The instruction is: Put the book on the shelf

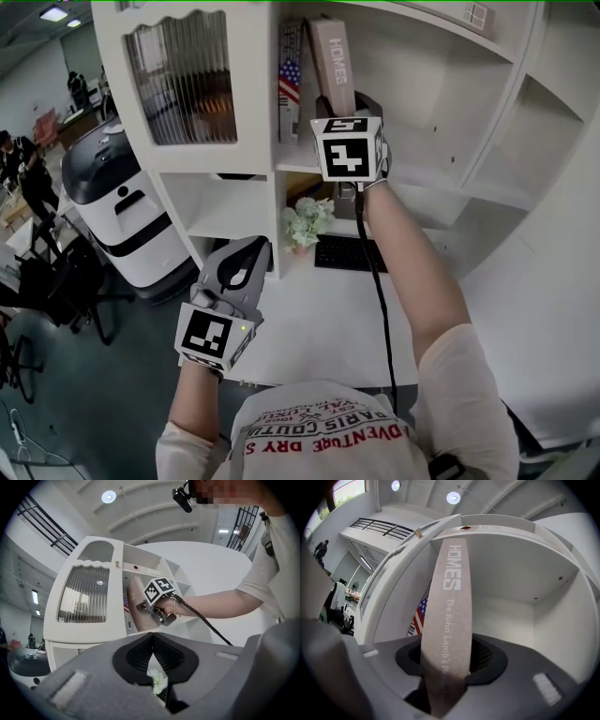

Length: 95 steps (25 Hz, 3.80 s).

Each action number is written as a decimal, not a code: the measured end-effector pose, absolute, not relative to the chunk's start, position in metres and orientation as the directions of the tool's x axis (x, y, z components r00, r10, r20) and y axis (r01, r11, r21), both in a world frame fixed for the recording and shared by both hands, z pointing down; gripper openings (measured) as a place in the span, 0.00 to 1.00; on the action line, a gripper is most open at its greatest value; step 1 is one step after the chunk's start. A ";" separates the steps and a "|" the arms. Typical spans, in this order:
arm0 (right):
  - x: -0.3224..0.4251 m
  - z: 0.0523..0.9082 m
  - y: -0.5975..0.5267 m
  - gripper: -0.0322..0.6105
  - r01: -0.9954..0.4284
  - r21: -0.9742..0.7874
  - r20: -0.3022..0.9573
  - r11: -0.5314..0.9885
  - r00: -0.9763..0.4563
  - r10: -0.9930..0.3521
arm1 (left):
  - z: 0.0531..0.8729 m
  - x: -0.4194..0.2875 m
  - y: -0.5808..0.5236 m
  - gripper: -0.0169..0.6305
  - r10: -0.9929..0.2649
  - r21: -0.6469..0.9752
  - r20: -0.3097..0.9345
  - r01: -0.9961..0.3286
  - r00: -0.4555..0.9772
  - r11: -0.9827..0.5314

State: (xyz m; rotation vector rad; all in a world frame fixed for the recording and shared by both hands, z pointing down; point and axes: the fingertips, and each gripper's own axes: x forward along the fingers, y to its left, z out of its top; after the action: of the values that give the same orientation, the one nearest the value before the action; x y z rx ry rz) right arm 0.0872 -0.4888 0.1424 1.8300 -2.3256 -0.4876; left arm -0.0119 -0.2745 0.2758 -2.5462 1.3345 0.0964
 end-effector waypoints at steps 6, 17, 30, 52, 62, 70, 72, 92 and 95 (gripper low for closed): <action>0.080 0.146 -0.512 0.35 -0.907 0.341 -0.081 0.246 -0.289 -0.954 | 0.275 -0.013 -0.292 0.03 -0.803 -0.203 -0.179 -0.820 0.569 -0.535; 0.081 0.144 -0.551 0.38 -0.908 0.302 -0.115 0.290 -0.337 -0.935 | 0.290 -0.022 -0.319 0.03 -0.816 -0.168 -0.141 -0.826 0.561 -0.539; 0.072 0.147 -0.558 0.43 -0.906 0.318 -0.091 0.280 -0.323 -0.942 | 0.309 -0.035 -0.327 0.03 -0.826 -0.151 -0.106 -0.830 0.553 -0.537; 0.103 0.185 -0.418 0.40 -0.904 0.265 -0.188 0.335 -0.390 -0.901 | 0.300 -0.008 -0.289 0.03 -0.780 -0.166 -0.128 -0.788 0.613 -0.592; 0.135 0.247 -0.355 0.05 -0.920 0.188 -0.142 0.344 -0.372 -0.917 | 0.304 -0.002 -0.278 0.03 -0.779 -0.132 -0.122 -0.788 0.615 -0.602; 0.150 0.306 -0.302 0.05 -0.891 0.267 -0.104 0.366 -0.404 -0.909 | 0.314 0.008 -0.275 0.03 -0.777 -0.128 -0.109 -0.784 0.620 -0.608; 0.155 0.324 -0.294 0.05 -0.889 0.257 -0.078 0.380 -0.411 -0.908 | 0.320 0.009 -0.276 0.03 -0.778 -0.125 -0.099 -0.783 0.621 -0.609; 0.156 0.356 -0.285 0.05 -0.879 0.189 -0.040 0.438 -0.453 -0.891 | 0.352 0.018 -0.285 0.04 -0.785 -0.109 -0.034 -0.783 0.619 -0.612; 0.154 0.355 -0.289 0.05 -0.880 0.176 -0.041 0.442 -0.455 -0.889 | 0.351 0.017 -0.287 0.04 -0.786 -0.116 -0.031 -0.784 0.617 -0.610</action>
State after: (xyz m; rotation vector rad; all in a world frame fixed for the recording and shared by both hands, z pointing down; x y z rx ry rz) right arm 0.1543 -0.2886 0.3551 1.6079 -2.6183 -0.2651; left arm 0.0167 -0.2869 0.3513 -2.7173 1.3251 -0.0341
